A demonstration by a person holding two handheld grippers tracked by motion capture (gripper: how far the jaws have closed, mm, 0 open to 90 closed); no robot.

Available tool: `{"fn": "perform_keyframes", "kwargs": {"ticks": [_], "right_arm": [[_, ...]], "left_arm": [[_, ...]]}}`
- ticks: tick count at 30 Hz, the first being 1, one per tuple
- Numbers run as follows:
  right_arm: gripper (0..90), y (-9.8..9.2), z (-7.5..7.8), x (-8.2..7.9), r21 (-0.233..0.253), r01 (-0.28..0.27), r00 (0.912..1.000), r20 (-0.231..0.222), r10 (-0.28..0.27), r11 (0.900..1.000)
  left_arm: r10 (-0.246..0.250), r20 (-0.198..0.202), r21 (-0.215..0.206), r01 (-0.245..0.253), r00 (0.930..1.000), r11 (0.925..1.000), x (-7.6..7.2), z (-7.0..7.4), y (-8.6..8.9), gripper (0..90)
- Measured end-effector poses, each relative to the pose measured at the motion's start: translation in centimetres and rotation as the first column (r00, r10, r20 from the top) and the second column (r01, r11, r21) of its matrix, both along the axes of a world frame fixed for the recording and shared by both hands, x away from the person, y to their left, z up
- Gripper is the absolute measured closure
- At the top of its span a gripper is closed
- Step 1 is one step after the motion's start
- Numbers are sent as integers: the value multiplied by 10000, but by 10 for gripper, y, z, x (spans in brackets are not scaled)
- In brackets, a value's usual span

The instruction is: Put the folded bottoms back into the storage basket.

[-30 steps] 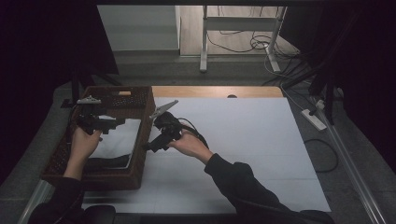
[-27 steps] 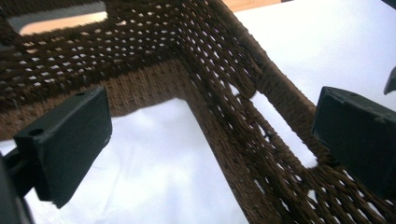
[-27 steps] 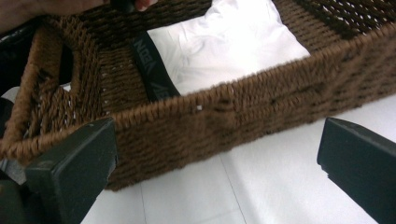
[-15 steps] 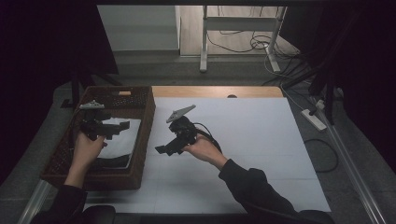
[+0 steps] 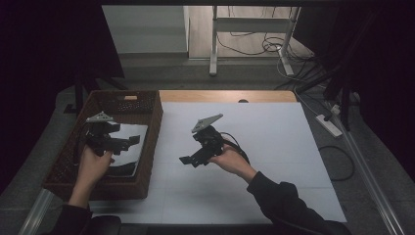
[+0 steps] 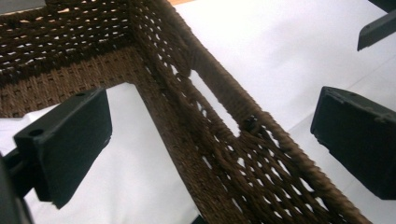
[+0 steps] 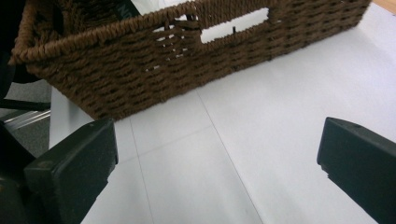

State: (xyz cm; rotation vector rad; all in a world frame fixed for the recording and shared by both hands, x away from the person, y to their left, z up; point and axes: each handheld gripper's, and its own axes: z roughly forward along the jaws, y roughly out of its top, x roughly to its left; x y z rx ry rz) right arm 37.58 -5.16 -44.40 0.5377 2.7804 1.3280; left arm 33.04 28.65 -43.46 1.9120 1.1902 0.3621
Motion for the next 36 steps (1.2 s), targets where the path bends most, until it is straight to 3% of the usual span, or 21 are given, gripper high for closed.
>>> {"fn": "perform_keyframes", "kwargs": {"ticks": [3,8,12,16,19,24,36], "right_arm": [[0,-10,1,-1,55,48,10000,-37,-48,10000],[0,-29,0,-2,185,331,9993,-173,-328,9993],[0,-41,0,-4,307,548,9982,-278,-539,9980],[0,-51,0,-7,229,681,9975,-182,-677,9974],[0,-57,1,-11,209,738,9972,-135,-736,9971],[0,-68,-2,-19,206,589,9981,-165,-586,9981],[0,-90,-11,-37,-37,972,9952,-90,-972,9953]], "left_arm": [[-29,-6,-35,29,10000,10000,-6,1,-3,0],[-4,8,-457,4,10000,9990,-15,2,-4,0],[-304,289,-696,323,9991,9970,-24,0,-6,0],[-395,529,-624,428,9978,9971,-33,3,-10,0],[-445,478,-771,481,9979,9959,-38,6,-11,0],[-474,141,-624,482,9988,9969,-46,5,-16,0],[-421,515,-291,437,9978,9986,-72,3,-22,0]]}}
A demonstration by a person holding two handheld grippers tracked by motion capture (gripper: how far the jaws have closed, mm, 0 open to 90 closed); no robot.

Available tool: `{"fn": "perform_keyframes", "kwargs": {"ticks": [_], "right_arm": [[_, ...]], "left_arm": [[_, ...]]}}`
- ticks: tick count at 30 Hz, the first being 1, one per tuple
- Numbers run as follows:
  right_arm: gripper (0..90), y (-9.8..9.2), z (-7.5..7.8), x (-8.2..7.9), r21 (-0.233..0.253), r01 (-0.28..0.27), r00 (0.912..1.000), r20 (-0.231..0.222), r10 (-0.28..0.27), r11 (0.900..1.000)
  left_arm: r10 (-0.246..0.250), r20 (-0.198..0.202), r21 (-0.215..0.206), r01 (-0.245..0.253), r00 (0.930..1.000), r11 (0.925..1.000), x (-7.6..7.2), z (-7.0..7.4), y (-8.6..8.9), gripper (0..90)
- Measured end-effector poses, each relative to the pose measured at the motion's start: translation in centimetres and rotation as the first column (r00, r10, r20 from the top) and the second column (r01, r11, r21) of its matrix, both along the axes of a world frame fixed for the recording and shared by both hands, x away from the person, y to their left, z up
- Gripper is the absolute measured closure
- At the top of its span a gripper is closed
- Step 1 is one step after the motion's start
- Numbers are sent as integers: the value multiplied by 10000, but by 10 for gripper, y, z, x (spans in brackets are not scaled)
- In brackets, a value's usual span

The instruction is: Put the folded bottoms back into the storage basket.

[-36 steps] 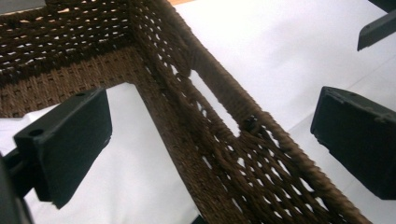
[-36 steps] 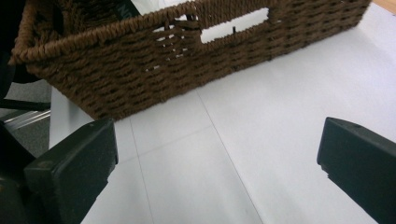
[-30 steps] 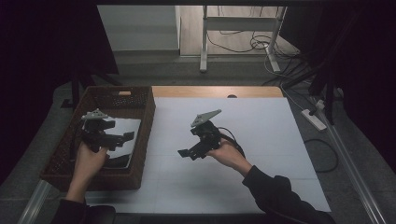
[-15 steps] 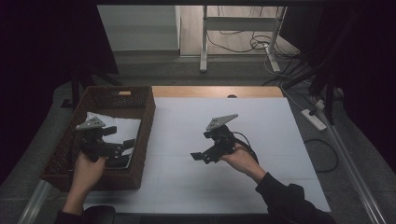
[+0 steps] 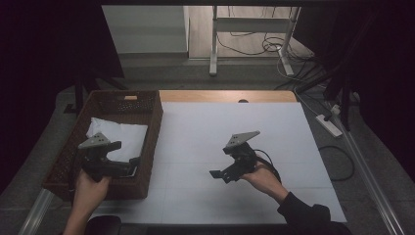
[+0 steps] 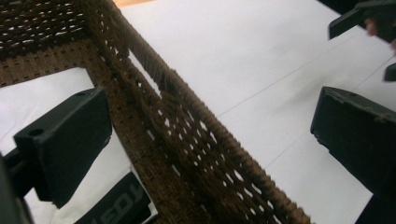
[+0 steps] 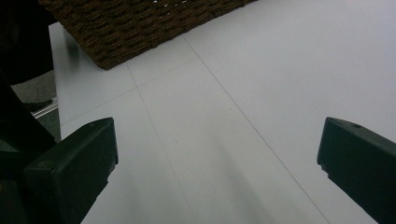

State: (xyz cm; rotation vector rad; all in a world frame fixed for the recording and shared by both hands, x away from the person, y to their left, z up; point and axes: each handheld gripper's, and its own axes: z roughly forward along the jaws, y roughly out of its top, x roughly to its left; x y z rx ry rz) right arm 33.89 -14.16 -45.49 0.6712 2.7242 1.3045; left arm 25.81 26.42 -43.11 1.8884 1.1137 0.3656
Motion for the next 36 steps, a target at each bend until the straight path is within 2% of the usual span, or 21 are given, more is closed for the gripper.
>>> {"fn": "perform_keyframes", "kwargs": {"ticks": [2,4,10,16,24,31,36], "right_arm": [[0,-5,0,-3,37,113,9999,38,-113,9999],[0,-10,-1,-6,75,258,9997,23,-258,9996],[0,-27,-4,-14,-278,553,9981,275,-546,9981],[0,-49,2,-19,-61,1010,9941,392,-1007,9949],[0,-73,10,-34,218,1458,9879,496,-1467,9891],[0,-95,14,-45,251,1975,9781,625,-1987,9800],[0,-113,16,-54,267,2458,9665,691,-2471,9689]], "left_arm": [[99,173,74,-100,9998,9999,-4,-3,-1,0],[162,176,-52,-162,9997,9999,-6,-7,0,0],[290,299,-113,-287,9991,9995,-13,-12,-1,0],[387,221,46,-388,9990,9992,-21,-17,-2,0],[538,163,-33,-537,9984,9986,-30,-21,1,0],[645,198,-2,-646,9977,9979,-37,-23,3,0],[742,224,-67,-740,9970,9972,-42,-25,6,0]]}}
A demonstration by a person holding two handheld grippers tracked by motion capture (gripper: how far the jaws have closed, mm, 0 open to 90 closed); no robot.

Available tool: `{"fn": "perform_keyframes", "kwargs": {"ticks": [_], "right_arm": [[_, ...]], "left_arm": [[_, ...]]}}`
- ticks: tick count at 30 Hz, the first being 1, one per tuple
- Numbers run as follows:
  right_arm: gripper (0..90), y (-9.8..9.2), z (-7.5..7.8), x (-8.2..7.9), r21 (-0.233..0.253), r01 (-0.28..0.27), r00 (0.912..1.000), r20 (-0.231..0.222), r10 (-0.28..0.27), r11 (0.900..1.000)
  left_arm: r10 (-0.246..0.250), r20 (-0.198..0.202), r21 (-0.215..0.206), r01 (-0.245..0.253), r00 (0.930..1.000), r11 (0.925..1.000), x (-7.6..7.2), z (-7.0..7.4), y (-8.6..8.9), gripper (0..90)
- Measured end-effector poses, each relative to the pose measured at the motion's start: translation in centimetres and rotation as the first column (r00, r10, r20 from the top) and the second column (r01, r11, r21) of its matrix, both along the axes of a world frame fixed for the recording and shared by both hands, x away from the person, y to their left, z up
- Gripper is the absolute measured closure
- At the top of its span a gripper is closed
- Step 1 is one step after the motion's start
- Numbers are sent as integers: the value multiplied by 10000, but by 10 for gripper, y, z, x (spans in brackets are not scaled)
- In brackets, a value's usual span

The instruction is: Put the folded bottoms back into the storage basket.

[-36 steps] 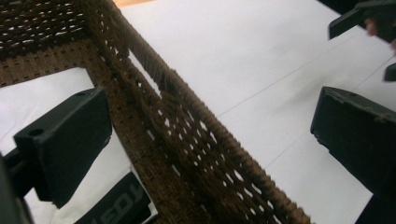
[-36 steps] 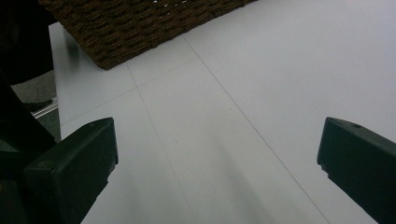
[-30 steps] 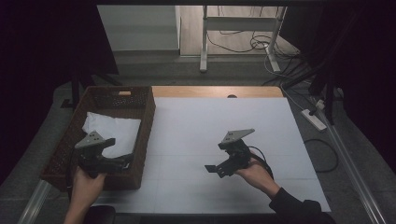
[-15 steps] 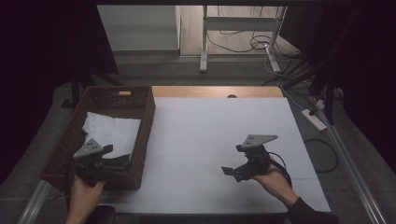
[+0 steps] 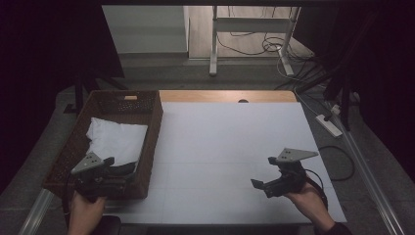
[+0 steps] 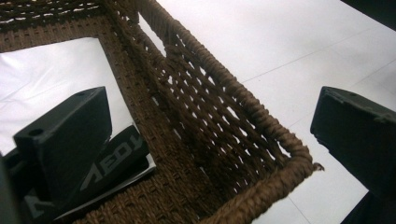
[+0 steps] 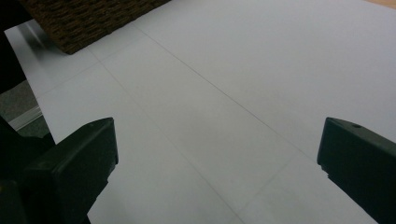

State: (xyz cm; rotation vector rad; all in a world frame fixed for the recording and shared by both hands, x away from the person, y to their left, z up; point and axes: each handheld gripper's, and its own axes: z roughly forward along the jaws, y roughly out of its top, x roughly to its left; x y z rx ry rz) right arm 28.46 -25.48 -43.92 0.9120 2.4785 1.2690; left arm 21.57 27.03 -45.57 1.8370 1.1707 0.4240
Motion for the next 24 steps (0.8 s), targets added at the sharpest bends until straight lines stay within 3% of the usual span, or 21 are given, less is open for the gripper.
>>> {"fn": "perform_keyframes", "kwargs": {"ticks": [11,19,24], "right_arm": [[0,-43,0,-22,187,1195,9928,27,-1196,9927],[0,-65,-4,-35,24,1936,9811,33,-1936,9811],[0,-77,-7,-42,-85,2324,9726,69,-2324,9726]], "left_arm": [[125,41,-124,-125,9999,9998,-11,-3,2,0],[141,-29,-132,-141,9999,9998,-18,-7,1,0],[21,-269,-183,-26,9996,9998,-20,-11,0,0]]}}
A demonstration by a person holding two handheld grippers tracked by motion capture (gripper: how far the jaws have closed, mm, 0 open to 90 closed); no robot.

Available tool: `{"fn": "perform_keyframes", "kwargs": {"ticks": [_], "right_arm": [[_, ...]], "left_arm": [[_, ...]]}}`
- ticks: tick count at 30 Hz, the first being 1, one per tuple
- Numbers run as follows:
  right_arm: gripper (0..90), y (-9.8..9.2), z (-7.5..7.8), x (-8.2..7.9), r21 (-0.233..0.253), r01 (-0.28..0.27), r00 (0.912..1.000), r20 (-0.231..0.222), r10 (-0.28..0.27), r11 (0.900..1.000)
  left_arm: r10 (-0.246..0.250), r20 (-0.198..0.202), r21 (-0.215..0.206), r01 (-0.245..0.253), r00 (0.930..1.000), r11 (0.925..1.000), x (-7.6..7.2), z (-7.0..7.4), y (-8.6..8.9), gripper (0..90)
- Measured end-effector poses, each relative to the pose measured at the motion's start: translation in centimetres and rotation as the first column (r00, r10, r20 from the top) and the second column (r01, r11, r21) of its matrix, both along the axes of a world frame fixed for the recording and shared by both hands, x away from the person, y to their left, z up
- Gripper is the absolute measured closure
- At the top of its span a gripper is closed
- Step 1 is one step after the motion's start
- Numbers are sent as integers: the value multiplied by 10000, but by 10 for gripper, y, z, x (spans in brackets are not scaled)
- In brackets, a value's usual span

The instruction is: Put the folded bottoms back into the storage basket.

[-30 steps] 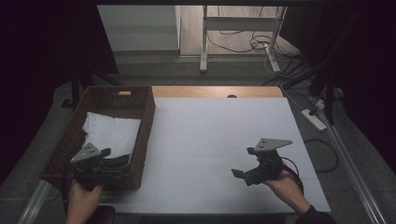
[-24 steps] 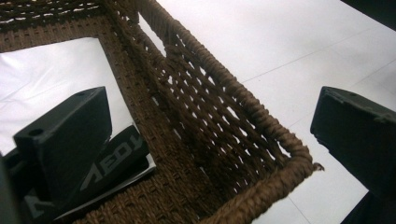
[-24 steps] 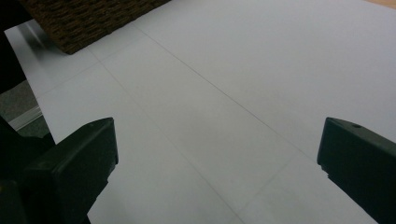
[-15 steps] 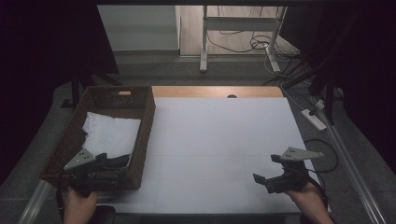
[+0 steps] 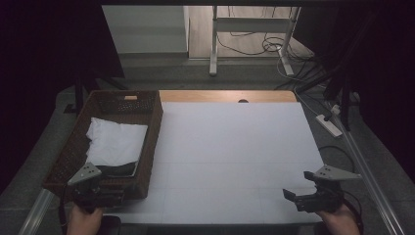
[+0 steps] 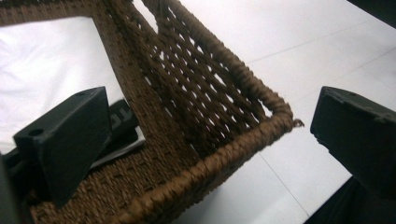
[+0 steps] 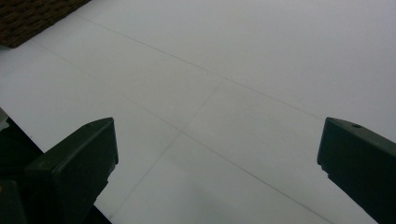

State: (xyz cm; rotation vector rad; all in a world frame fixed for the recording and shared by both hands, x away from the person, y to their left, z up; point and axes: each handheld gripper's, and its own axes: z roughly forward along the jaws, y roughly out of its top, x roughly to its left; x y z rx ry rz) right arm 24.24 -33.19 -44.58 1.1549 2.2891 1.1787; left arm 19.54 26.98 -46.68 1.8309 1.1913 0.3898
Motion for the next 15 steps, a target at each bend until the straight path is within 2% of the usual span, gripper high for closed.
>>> {"fn": "perform_keyframes", "kwargs": {"ticks": [2,8,12,15], "right_arm": [[0,-4,-1,-2,19,158,9999,-10,-158,9999],[0,-13,1,-8,159,446,9990,82,-447,9989],[0,-15,1,-8,212,503,9987,60,-505,9985],[0,-14,0,-7,65,439,9990,15,-439,9990]], "left_arm": [[-55,-115,-138,54,9999,9999,0,-2,1,0],[-53,-52,-155,53,10000,9999,-2,-2,1,0],[-98,-143,-97,96,9998,9999,-1,-2,0,0],[-97,-181,-125,94,9998,9999,1,-2,0,0]]}}
